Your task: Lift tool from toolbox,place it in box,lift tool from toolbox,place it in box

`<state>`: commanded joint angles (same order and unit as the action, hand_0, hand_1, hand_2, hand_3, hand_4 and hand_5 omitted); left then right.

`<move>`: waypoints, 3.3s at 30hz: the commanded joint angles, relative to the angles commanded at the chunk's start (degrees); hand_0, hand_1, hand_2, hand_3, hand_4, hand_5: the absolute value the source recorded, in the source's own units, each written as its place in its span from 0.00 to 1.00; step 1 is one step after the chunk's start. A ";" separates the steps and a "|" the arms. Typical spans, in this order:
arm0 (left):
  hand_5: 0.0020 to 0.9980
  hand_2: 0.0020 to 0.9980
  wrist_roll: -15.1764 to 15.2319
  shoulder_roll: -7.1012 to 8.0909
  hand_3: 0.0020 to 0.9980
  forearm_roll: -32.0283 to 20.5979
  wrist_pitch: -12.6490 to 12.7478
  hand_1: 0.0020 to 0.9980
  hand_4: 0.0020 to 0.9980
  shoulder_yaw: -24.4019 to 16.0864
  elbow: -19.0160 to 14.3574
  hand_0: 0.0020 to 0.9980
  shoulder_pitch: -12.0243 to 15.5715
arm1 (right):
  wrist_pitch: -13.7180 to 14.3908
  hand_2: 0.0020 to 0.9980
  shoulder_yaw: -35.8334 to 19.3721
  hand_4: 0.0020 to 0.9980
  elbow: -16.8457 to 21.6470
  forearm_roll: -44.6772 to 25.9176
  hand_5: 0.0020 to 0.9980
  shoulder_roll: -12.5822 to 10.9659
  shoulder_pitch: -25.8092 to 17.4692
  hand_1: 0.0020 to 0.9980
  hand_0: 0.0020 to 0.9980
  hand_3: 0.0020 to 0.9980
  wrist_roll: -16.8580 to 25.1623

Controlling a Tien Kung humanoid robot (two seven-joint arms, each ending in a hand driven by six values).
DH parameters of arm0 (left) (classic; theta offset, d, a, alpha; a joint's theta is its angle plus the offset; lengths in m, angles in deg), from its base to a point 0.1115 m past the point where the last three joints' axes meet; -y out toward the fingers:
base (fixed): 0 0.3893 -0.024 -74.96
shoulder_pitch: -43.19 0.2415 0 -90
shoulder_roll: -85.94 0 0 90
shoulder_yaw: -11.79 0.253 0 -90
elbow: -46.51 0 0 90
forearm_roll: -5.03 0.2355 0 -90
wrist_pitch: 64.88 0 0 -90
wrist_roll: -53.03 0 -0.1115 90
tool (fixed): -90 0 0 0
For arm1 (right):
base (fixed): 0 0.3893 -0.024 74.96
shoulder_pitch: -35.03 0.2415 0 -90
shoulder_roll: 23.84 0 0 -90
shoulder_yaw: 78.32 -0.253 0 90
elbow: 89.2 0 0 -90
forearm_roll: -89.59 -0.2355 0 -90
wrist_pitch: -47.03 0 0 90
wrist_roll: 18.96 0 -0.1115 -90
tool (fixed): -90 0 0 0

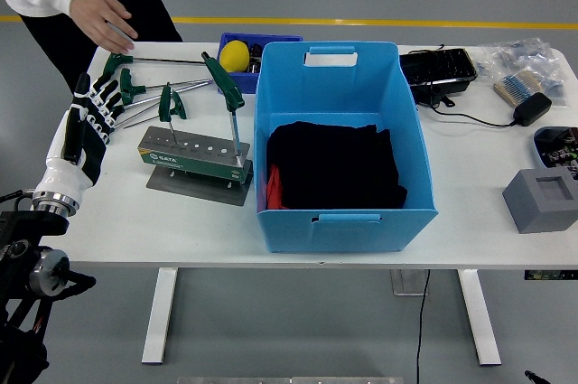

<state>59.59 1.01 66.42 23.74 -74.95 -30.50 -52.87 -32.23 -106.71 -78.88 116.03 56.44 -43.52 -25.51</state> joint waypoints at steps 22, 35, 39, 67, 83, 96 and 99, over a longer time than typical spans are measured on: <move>1.00 1.00 0.31 0.14 0.97 0.16 0.52 1.00 1.00 0.45 -0.01 0.99 0.24 | -0.01 0.67 -0.70 0.83 0.07 1.29 0.68 0.10 -0.40 0.60 0.62 0.57 -0.34; 1.00 1.00 0.53 0.16 0.97 1.56 1.16 1.00 1.00 0.77 -0.17 0.99 0.17 | 0.02 0.67 -0.53 0.83 0.09 1.07 0.68 0.10 -0.47 0.60 0.62 0.57 -0.27; 0.99 1.00 0.70 0.28 0.97 3.48 1.62 1.00 1.00 0.75 -0.51 0.99 0.05 | 0.02 0.67 -0.13 0.83 0.08 0.43 0.68 0.06 -0.39 0.60 0.62 0.57 -0.15; 0.61 1.00 1.45 16.34 1.00 63.38 -3.94 1.00 1.00 27.30 -0.22 1.00 -26.48 | 0.09 0.67 -0.13 0.83 0.10 0.20 0.69 -0.26 0.06 0.60 0.62 0.57 -0.25; 0.58 0.72 9.17 17.35 0.73 62.35 7.53 0.75 1.00 46.32 16.34 0.83 -41.19 | 0.12 0.67 -0.30 0.83 0.23 0.64 0.69 -0.55 0.69 0.60 0.62 0.57 -0.47; 0.60 0.51 11.92 14.41 0.59 57.46 10.00 0.53 1.00 52.80 27.52 0.63 -46.18 | 0.08 0.67 -1.00 0.83 0.38 1.80 0.69 -0.61 0.69 0.60 0.62 0.57 -0.83; 0.59 0.40 12.08 13.97 0.49 56.86 10.16 0.41 1.00 54.48 29.54 0.55 -47.19 | 0.05 0.67 -1.03 0.83 0.41 2.01 0.69 -0.59 0.72 0.61 0.62 0.57 -0.85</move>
<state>71.68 14.98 123.28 33.91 -20.47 -0.95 -100.06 -32.18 -107.75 -78.47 118.04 55.85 -42.80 -26.37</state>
